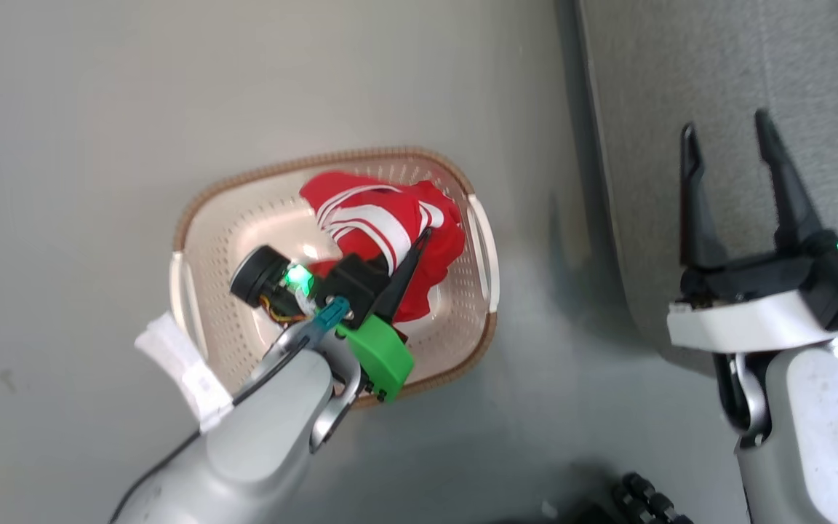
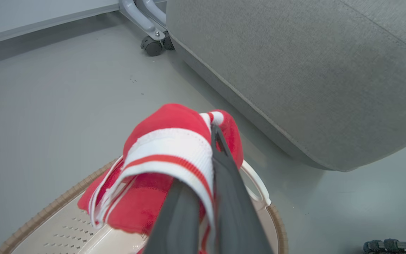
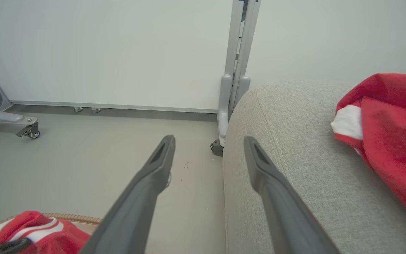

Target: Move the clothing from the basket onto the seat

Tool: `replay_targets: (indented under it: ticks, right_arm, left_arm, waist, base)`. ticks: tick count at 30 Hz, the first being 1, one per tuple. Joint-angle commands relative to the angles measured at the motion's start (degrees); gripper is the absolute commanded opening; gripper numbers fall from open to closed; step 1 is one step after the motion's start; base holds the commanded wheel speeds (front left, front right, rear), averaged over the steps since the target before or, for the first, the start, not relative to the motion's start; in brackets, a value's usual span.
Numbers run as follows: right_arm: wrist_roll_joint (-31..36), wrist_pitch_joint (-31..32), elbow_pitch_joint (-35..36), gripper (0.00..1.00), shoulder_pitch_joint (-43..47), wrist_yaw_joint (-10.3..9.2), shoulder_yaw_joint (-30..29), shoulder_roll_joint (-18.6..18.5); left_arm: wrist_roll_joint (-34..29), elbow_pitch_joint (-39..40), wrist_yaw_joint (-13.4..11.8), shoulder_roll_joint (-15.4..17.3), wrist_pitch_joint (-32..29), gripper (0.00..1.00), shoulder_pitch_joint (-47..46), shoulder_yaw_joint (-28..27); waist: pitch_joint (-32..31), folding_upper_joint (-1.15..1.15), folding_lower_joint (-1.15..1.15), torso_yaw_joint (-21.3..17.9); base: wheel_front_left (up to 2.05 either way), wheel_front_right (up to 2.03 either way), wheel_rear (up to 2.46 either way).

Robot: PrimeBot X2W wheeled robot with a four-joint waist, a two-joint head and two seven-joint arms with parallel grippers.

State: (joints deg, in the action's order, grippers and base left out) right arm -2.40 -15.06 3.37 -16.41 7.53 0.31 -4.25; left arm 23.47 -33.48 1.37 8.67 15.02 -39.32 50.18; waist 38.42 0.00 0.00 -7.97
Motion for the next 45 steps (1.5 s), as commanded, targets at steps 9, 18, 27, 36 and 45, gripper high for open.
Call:
replay_targets:
  ticks: [9,18,27,36,45]
  right_arm:
    - [-0.46,-0.17,-2.93,1.00,6.73,-0.08,1.70,-0.25]
    - [-1.22,-0.17,-5.22,1.00,11.71,-0.08,3.73,-0.09]
    - [-2.27,-0.17,-6.49,1.00,14.39,-0.08,6.21,0.53]
    - [-2.72,-0.17,-6.92,1.00,15.01,-0.08,6.45,0.72]
    - [-4.07,-0.17,-7.36,1.00,14.87,-0.08,9.90,0.37]
  left_arm:
    - [-5.24,14.37,-0.13,-0.85,0.21,0.00,16.58,-14.87]
    - [-9.46,22.02,3.15,-4.13,0.21,0.00,26.62,-25.98]
    - [-11.28,28.42,5.16,-5.33,0.20,0.00,31.84,-32.83]
    - [-13.25,30.90,5.69,-5.66,0.21,0.00,32.88,-35.65]
    - [-13.48,32.25,6.06,-5.78,0.21,0.00,31.12,-34.48]
  waist:
    - [-23.40,0.00,0.00,3.46]
    - [-32.25,0.00,0.00,3.37]
    - [-36.04,0.00,0.00,2.43]
    - [-37.09,0.00,0.00,2.69]
    - [-37.24,0.00,0.00,2.88]
  base:
    - [0.00,0.00,0.00]
    - [0.00,0.00,0.00]
    - [0.00,0.00,0.00]
    - [0.00,0.00,0.00]
    - [0.00,0.00,0.00]
